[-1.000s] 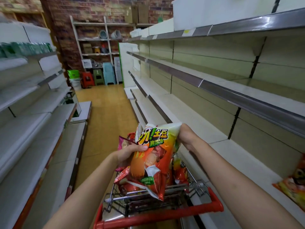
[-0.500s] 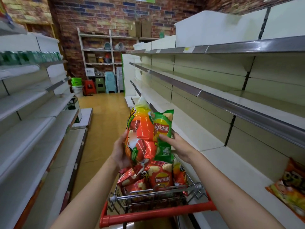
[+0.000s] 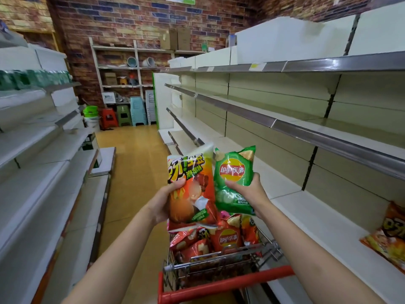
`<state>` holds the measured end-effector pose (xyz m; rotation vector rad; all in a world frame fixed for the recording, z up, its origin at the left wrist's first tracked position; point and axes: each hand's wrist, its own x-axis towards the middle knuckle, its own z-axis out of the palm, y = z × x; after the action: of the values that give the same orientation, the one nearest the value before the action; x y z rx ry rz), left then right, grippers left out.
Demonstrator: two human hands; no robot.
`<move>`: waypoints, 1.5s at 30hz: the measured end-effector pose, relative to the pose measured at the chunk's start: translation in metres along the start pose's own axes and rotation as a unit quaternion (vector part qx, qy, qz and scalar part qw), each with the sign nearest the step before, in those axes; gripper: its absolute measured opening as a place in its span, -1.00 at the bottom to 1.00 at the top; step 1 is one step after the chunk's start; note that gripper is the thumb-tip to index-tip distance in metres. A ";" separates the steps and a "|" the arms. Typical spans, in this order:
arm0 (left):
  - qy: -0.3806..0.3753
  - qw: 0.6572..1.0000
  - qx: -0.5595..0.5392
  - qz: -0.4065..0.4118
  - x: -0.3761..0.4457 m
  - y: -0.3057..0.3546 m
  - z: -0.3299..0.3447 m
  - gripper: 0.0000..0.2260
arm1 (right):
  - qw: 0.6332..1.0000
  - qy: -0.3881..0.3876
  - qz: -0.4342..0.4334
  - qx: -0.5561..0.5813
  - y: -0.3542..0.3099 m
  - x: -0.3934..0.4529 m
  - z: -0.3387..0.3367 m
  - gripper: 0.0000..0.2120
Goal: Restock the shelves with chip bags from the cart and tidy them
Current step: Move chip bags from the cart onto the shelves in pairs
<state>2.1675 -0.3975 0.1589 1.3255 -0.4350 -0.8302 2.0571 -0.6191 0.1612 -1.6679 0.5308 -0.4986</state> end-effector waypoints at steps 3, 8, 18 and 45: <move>0.021 0.997 0.070 -0.001 0.002 -0.004 -0.010 0.03 | 0.999 0.018 -0.007 -0.038 0.002 -0.008 0.003 -0.33; 0.064 0.995 0.071 0.022 0.008 -0.012 -0.019 0.19 | 0.997 0.049 0.009 -0.058 0.005 -0.019 0.008 -0.31; 0.030 0.989 0.145 0.018 0.035 -0.030 0.008 0.11 | 0.983 0.153 0.057 -0.078 0.014 -0.060 -0.017 -0.29; -0.335 0.932 0.126 -0.062 -0.045 -0.079 0.286 -0.22 | 0.861 0.494 0.104 -0.057 0.008 -0.330 -0.187 -0.31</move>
<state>1.9139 -0.5580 0.1549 1.2857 -1.0305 -1.3731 1.6809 -0.5698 0.1715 -1.3365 1.4940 -1.1826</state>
